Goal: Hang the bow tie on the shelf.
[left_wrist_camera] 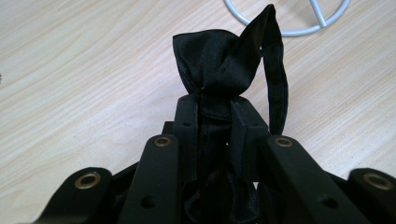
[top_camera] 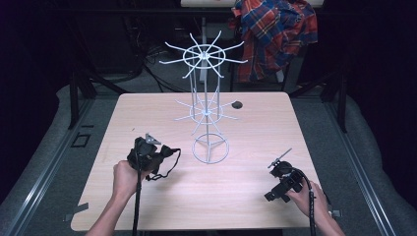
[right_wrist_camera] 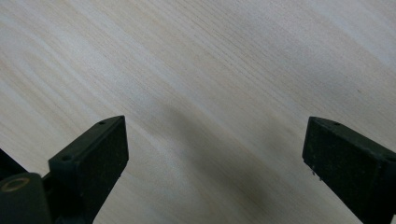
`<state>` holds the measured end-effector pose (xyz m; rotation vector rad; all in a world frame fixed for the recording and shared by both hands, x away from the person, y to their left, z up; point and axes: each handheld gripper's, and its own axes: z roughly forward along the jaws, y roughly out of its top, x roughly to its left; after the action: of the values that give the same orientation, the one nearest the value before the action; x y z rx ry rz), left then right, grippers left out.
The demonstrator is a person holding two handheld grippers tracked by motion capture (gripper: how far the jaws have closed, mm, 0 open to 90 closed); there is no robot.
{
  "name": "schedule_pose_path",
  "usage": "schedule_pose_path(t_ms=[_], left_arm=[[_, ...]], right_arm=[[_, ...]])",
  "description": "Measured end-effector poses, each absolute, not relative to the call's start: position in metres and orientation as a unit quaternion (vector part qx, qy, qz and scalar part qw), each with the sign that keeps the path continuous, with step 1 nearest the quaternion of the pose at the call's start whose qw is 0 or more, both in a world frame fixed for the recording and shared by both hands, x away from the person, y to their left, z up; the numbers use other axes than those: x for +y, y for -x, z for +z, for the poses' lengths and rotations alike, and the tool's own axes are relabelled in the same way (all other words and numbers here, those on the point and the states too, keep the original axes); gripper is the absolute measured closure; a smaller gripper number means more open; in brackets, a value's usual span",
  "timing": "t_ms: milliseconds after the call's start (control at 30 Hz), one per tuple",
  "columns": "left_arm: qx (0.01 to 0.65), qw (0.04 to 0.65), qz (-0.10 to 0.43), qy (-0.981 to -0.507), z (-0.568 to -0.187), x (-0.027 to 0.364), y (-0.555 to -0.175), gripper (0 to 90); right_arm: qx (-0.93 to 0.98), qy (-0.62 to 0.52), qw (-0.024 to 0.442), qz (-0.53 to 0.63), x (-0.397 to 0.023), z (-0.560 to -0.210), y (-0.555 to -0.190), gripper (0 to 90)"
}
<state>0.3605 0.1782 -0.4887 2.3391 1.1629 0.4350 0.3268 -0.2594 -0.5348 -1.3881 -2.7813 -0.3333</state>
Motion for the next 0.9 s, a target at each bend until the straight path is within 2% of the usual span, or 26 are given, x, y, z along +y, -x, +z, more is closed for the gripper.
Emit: schedule_pose_path(t_ms=[900], left_arm=[[0.431, 0.298, 0.181, -0.833, -0.457, 0.187, -0.362, 74.7]], right_arm=[[-0.89, 0.442, 0.002, -0.108, -0.259, -0.533, -0.326, 6.5]])
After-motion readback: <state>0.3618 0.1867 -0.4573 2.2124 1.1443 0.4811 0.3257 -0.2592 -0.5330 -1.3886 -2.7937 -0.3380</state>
